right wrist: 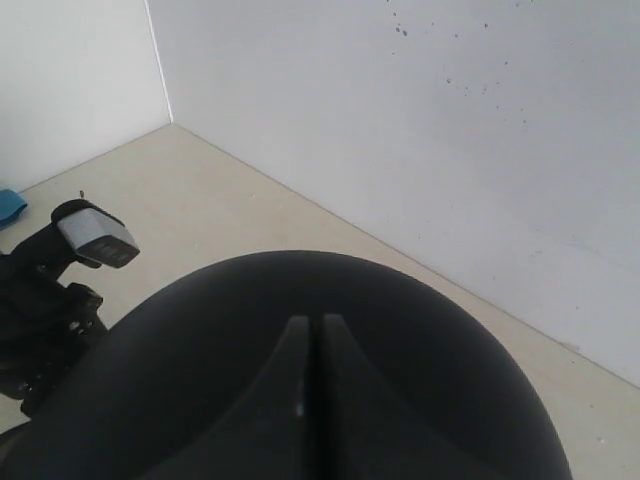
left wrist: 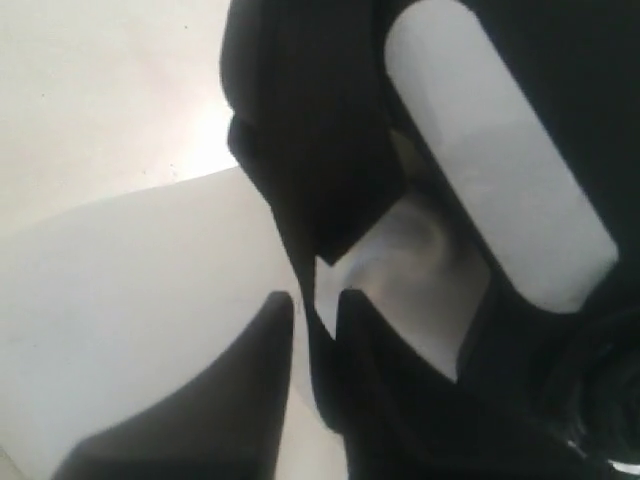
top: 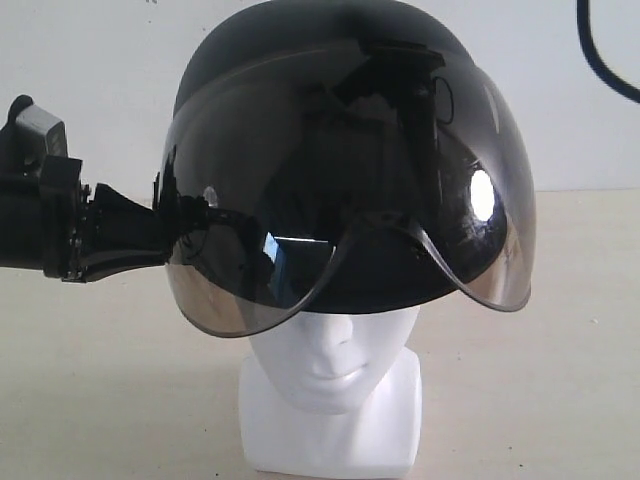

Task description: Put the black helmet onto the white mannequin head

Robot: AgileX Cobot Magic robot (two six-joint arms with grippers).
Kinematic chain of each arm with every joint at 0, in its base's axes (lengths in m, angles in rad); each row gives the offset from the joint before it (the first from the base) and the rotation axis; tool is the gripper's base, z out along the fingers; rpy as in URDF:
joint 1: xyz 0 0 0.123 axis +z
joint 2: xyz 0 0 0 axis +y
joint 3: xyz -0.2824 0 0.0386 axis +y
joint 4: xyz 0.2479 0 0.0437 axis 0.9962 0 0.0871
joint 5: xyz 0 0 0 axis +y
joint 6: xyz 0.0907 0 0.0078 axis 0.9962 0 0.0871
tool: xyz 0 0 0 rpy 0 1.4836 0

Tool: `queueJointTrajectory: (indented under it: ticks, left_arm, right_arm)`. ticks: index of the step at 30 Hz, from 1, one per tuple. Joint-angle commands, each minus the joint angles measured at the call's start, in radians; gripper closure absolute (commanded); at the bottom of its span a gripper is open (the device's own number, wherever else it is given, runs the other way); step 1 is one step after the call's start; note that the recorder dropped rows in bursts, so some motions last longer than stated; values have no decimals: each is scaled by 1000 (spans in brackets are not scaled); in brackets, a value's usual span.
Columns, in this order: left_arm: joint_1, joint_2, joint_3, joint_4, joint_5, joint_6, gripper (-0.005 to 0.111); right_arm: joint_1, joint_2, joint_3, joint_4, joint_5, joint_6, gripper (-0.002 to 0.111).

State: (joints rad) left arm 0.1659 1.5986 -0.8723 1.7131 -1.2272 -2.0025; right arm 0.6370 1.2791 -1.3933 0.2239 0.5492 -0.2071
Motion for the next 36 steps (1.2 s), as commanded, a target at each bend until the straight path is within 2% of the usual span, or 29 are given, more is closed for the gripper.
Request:
queueJointTrajectory:
  ticks: [1, 5, 11, 18, 29, 31, 36]
  left_arm:
    - [3, 1, -18, 4, 6, -7, 71]
    - [3, 1, -19, 6, 6, -25, 58]
    - [16, 1, -19, 6, 6, -21, 59]
    - [90, -34, -19, 31, 6, -25, 59]
    - [95, -144, -40, 31, 6, -25, 60]
    - [95, -157, -77, 20, 6, -54, 67]
    - [93, -178, -221, -130, 6, -16, 103]
  right_arm:
    - [1, -1, -6, -9, 2, -12, 109]
    - [1, -1, -6, -13, -1, -12, 109]
    - [1, -1, -6, -21, -10, -12, 109]
    - [1, -1, -6, -29, -8, -12, 109]
    - [1, -1, -6, -55, -1, -12, 109]
    - [1, -1, -6, -55, 8, -12, 109]
    - [1, -3, -6, -96, 44, -39, 109]
